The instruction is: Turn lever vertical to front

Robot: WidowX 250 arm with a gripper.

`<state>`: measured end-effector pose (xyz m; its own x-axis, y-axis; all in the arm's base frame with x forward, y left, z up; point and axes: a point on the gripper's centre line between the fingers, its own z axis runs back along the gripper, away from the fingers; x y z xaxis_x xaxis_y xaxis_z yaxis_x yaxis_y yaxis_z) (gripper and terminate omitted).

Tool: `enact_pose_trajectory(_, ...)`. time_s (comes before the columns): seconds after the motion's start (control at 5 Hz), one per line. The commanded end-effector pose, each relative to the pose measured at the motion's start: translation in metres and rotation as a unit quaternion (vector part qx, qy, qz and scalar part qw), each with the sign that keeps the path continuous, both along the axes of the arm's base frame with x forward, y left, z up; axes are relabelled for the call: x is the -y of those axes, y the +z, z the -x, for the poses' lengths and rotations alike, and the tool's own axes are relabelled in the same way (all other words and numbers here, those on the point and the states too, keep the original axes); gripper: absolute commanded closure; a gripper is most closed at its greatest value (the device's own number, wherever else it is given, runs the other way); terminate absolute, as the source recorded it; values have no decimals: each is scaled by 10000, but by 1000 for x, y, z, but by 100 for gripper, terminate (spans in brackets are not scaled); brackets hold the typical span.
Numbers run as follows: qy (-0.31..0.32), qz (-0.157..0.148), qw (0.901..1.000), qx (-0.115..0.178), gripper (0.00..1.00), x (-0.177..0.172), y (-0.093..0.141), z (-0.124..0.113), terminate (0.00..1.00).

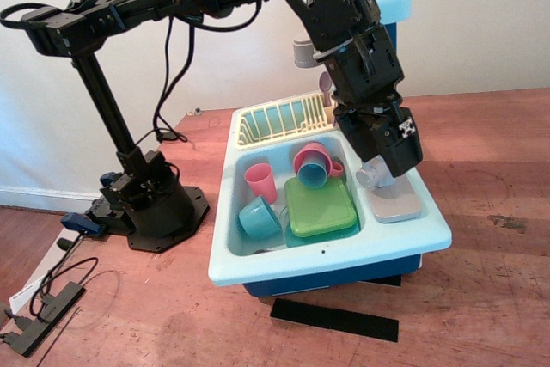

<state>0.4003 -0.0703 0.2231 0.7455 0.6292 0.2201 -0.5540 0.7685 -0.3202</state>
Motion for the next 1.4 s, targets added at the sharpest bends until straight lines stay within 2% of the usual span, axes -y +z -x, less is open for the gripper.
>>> enact_pose_trajectory(0.0,0,0,10000,0,0,0,0,0,0)
enact_pose_trajectory(0.4,8,3,10000,22,0,-1,-12,-18,0)
enact_pose_trajectory(0.6,124,14,9999,119,0,-6,-18,-19,0)
enact_pose_trajectory(0.8,309,40,9991,296,0,-16,-23,-12,0)
enact_pose_trajectory(1.2,894,-49,9937,675,0,-42,-16,19,0)
